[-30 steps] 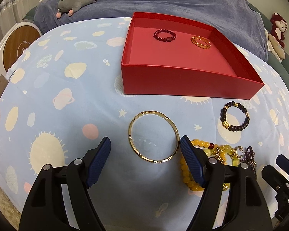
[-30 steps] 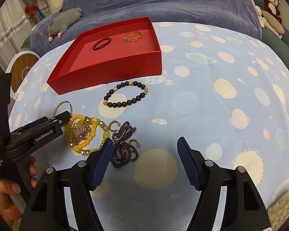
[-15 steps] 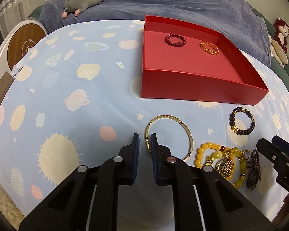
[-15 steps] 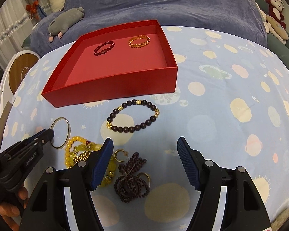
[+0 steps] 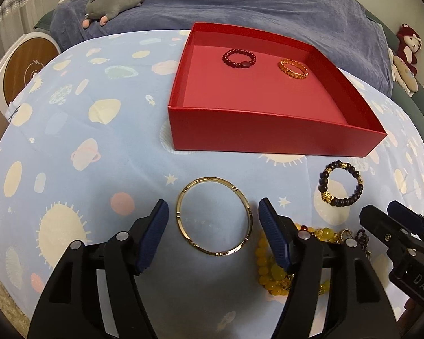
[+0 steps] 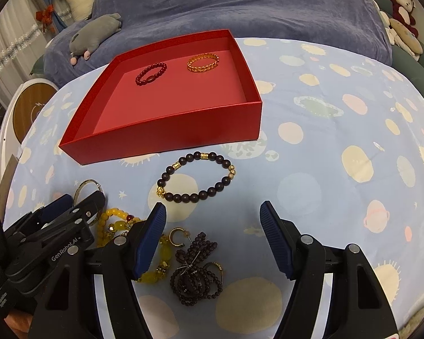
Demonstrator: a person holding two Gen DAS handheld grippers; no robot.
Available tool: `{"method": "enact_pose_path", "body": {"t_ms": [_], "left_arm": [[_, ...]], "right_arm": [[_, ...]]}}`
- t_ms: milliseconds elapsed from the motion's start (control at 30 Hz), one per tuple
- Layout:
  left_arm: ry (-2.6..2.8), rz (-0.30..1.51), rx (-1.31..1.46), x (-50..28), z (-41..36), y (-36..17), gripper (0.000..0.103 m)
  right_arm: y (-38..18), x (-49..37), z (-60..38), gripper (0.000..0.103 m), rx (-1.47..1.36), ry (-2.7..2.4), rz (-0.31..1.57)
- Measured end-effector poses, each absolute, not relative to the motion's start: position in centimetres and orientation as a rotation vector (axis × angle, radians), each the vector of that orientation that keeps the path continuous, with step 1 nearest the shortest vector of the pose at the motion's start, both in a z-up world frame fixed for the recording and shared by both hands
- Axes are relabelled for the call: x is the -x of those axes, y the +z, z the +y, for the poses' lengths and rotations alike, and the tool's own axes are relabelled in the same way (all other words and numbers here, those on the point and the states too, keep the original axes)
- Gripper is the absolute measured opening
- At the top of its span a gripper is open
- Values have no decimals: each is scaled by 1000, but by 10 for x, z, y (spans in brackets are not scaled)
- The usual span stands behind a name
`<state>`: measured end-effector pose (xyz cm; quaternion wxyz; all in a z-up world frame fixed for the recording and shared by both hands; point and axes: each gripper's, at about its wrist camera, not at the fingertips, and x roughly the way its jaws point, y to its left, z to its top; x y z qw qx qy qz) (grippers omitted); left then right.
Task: Organize jewelry
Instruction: 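Lower left tool onto the thin gold bangle and close on it, then grasp the black-and-gold bead bracelet with right tool while left tool holds the bangle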
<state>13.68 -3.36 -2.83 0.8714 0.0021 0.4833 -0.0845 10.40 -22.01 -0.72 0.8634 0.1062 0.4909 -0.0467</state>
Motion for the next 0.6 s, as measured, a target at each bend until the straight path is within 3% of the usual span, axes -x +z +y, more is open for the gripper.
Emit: {"method": "enact_pose_path", "body": {"t_ms": [100, 200, 600], "left_arm": [[-169, 996, -36, -135, -39, -31, 67], [-143, 971, -73, -134, -38, -32, 54], [-155, 982, -14, -129, -21, -28, 54]], "right_arm": [[-8, -106, -222, 66, -228, -100, 1030], [-9, -107, -222, 66, -230, -102, 1030], [-18, -119, -226, 66, -235, -108, 1040]]}}
